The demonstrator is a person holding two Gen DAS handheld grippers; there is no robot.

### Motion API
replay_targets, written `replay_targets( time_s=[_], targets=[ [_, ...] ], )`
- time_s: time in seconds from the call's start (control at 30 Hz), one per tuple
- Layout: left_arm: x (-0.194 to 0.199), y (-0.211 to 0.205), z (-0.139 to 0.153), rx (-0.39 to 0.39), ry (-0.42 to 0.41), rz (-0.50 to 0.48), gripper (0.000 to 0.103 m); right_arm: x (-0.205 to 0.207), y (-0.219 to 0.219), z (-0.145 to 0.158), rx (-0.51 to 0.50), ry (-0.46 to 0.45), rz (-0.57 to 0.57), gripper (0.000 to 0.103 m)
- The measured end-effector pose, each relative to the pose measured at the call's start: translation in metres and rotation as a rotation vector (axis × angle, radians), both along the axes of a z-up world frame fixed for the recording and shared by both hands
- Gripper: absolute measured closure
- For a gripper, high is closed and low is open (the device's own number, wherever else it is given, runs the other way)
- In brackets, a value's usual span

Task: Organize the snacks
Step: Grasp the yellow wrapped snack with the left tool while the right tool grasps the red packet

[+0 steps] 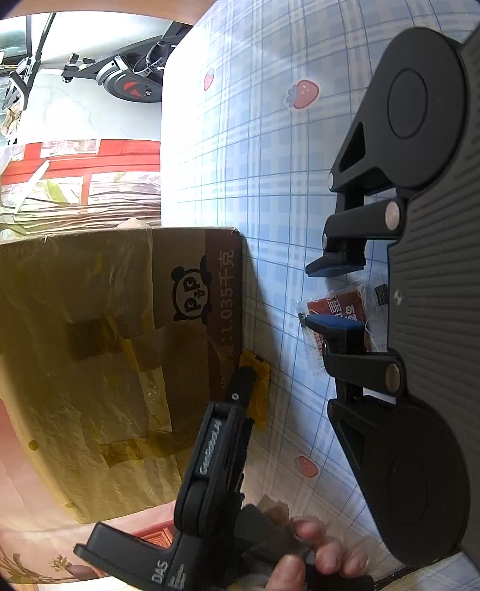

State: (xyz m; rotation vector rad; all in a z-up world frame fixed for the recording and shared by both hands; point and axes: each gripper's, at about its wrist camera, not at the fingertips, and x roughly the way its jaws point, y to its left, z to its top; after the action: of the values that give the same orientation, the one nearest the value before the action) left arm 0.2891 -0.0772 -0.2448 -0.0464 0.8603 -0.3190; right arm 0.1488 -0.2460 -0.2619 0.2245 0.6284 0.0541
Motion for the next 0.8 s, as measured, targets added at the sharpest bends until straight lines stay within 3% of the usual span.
replay_targets(
  time_s=[0.03, 0.1, 0.53, 0.67, 0.8],
  targets=[
    [0.000, -0.001, 0.000, 0.018, -0.007, -0.009, 0.049, 0.000, 0.000, 0.000, 0.001, 0.000, 0.000, 0.078],
    [-0.005, 0.001, 0.000, 0.014, -0.013, -0.029, 0.050, 0.000, 0.000, 0.000, 0.003, 0.000, 0.000, 0.078],
    [-0.054, 0.059, 0.011, -0.024, -0.001, 0.024, 0.052, 0.001, -0.001, 0.001, 0.007, 0.002, 0.005, 0.077],
    [-0.071, 0.082, 0.023, -0.050, -0.033, 0.046, 0.052, -0.002, 0.003, 0.005, -0.003, -0.012, 0.043, 0.066],
    [-0.078, 0.092, 0.028, -0.080, -0.044, 0.072, 0.052, 0.001, 0.014, 0.007, -0.039, 0.006, 0.118, 0.045]
  ],
)
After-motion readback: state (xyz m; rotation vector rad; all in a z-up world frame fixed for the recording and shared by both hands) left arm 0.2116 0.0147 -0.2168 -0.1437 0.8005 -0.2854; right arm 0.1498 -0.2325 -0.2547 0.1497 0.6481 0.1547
